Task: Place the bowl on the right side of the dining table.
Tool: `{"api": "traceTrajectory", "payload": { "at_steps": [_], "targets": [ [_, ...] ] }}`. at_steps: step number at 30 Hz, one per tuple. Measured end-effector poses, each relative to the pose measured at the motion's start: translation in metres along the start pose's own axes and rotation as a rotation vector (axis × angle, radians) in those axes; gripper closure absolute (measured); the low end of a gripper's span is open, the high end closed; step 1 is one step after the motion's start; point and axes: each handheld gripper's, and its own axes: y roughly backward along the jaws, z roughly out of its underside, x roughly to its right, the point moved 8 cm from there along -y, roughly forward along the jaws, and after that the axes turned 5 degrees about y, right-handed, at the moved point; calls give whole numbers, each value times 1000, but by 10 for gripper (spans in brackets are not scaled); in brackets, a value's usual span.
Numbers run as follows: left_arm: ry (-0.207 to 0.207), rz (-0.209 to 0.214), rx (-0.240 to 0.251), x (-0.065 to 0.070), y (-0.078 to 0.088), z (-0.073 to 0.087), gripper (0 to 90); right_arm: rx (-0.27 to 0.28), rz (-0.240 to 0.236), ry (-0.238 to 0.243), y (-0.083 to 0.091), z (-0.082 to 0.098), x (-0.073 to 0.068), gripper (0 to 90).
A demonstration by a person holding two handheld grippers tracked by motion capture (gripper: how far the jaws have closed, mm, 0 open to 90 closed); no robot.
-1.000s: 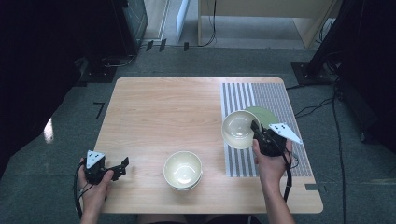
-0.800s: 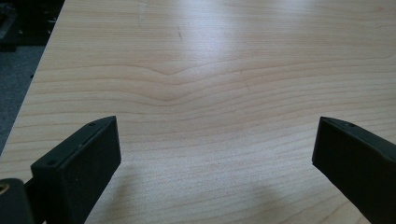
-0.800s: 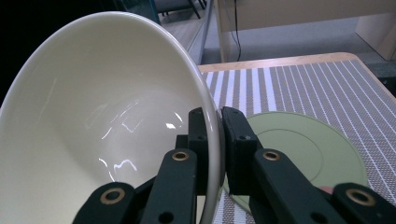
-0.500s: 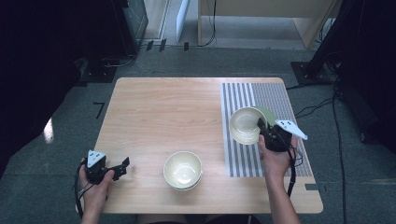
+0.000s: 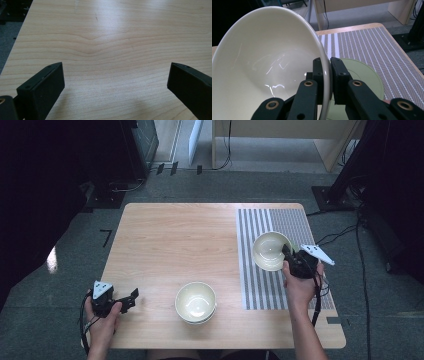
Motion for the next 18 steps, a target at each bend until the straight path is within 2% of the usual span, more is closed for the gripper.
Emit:
{"api": "traceTrajectory", "payload": {
  "at_steps": [18],
  "targets": [
    [5, -1, -1, 0, 0, 0, 8, -29, 52, -31, -19, -2, 20, 837]
  ]
}}
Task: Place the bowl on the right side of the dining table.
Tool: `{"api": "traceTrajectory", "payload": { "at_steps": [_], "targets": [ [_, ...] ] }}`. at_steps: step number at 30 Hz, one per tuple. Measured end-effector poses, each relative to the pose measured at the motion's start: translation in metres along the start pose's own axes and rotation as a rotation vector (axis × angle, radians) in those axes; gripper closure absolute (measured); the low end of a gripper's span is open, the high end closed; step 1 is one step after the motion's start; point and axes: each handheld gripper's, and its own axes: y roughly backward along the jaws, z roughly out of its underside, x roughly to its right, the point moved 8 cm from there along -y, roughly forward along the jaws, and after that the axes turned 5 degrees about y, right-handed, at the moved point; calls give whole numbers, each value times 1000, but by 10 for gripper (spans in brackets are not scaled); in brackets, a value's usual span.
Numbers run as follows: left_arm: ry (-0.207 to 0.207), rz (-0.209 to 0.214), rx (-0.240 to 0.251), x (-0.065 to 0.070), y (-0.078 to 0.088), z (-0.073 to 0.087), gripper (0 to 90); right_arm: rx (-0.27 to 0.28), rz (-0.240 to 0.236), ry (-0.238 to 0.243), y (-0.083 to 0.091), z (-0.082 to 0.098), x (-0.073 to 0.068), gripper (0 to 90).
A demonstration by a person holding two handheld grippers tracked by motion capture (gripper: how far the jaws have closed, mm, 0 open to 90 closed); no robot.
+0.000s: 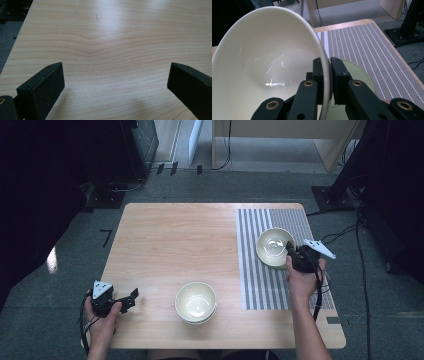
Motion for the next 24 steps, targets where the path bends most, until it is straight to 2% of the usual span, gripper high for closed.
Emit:
{"api": "traceTrajectory", "payload": {
  "at_steps": [5, 8, 17, 18, 22, 24],
  "targets": [
    [1, 1, 0, 0, 0, 0, 8, -14, 8, -13, -6, 2, 5, 837],
    [-1, 0, -1, 0, 0, 0, 8, -38, 10, -57, -12, 4, 10, 837],
    [1, 2, -1, 0, 0, 0, 8, -80, 29, -114, -21, 2, 22, 837],
    [0, 1, -2, 0, 0, 0, 8, -97, 31, -132, -23, 1, 25, 837],
    [1, 2, -2, 0, 0, 0, 8, -122, 33, -152, -26, 1, 28, 837],
    [1, 2, -2, 0, 0, 0, 8, -155, 36, -166, -30, 1, 31, 838]
  ]
}}
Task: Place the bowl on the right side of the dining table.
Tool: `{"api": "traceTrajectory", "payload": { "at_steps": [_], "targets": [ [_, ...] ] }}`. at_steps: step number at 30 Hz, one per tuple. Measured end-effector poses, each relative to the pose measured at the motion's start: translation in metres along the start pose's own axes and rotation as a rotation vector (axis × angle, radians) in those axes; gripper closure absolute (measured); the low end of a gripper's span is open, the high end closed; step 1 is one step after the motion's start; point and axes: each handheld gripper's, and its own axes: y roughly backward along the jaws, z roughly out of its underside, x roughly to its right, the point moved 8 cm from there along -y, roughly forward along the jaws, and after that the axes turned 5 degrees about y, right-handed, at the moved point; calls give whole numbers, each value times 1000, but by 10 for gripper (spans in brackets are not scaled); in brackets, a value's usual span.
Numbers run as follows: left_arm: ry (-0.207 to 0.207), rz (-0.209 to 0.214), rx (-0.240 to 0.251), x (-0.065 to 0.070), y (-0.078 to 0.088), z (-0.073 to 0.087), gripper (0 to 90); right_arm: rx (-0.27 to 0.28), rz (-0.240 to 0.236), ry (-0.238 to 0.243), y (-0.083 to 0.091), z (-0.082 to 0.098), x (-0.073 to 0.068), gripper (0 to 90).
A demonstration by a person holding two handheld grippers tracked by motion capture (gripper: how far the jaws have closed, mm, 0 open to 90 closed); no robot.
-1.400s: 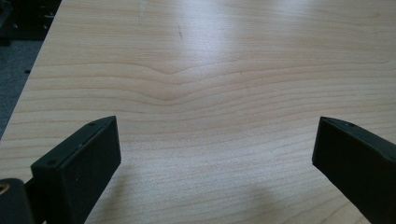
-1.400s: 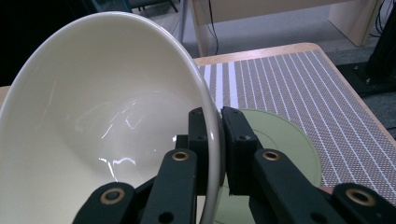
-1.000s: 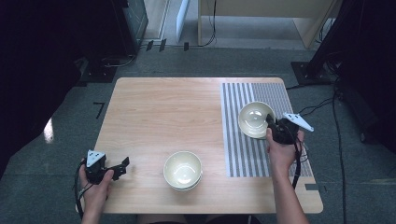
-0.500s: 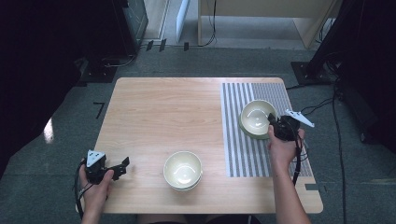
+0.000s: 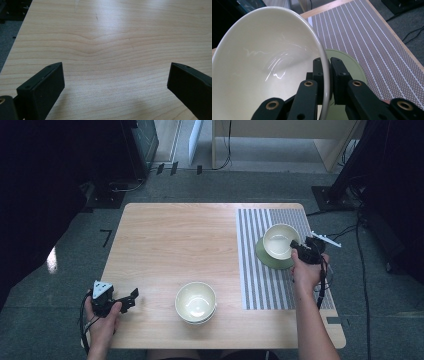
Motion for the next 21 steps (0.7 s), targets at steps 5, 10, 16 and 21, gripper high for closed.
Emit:
{"api": "traceTrajectory", "payload": {
  "at_steps": [5, 10, 16, 21],
  "targets": [
    [1, 0, 0, 0, 0, 0, 8, -54, 7, -24, -7, -3, 4, 838],
    [1, 1, -1, 0, 0, 0, 8, -108, 1, -37, -11, -5, 5, 838],
    [0, 0, 0, 0, 0, 0, 8, -186, -4, -75, -21, -4, 8, 839],
    [0, 1, 0, 0, 0, 0, 8, -232, -2, -107, -27, -4, 13, 839]
  ]
}}
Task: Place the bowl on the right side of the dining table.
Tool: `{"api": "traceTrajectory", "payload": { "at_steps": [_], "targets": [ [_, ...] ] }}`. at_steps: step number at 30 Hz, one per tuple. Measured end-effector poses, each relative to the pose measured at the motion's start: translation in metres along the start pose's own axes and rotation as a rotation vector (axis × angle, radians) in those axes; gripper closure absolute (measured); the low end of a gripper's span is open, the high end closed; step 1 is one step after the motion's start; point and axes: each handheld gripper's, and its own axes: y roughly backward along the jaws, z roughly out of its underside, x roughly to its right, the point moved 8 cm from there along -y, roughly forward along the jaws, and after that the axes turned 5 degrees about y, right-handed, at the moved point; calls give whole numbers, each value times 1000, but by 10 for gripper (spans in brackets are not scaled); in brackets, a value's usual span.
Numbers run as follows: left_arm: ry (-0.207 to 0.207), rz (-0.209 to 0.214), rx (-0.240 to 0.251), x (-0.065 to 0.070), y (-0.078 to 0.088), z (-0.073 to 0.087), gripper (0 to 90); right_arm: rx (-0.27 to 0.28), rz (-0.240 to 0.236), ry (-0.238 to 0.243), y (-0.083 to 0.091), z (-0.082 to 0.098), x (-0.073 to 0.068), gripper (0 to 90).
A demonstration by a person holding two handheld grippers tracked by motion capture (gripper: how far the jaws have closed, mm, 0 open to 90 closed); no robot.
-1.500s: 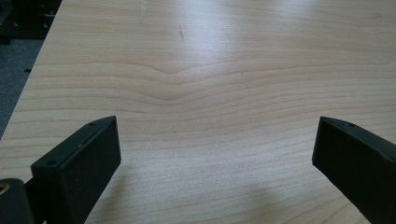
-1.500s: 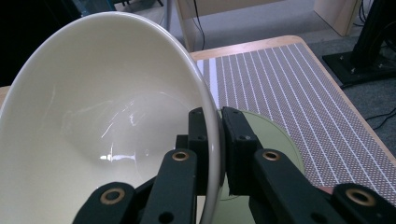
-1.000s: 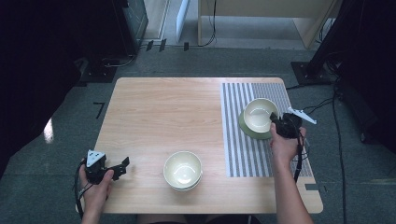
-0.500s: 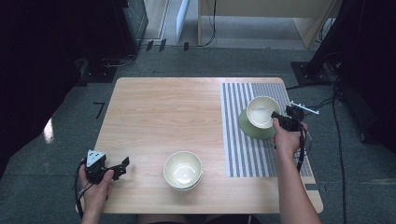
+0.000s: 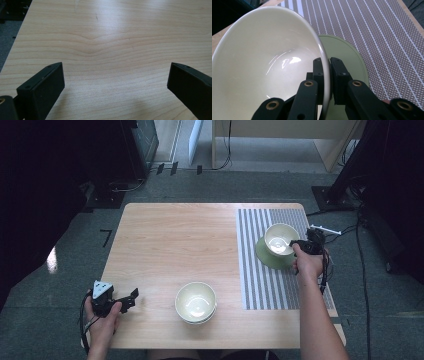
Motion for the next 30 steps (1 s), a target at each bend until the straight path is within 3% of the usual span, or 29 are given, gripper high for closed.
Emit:
{"api": "traceTrajectory", "payload": {
  "at_steps": [11, 30],
  "targets": [
    [-1, 0, -1, 0, 0, 0, 8, -89, 34, -38, -17, 1, 14, 839],
    [2, 3, -1, 0, 0, 0, 8, -103, 58, -68, -28, 5, 17, 833]
  ]
}}
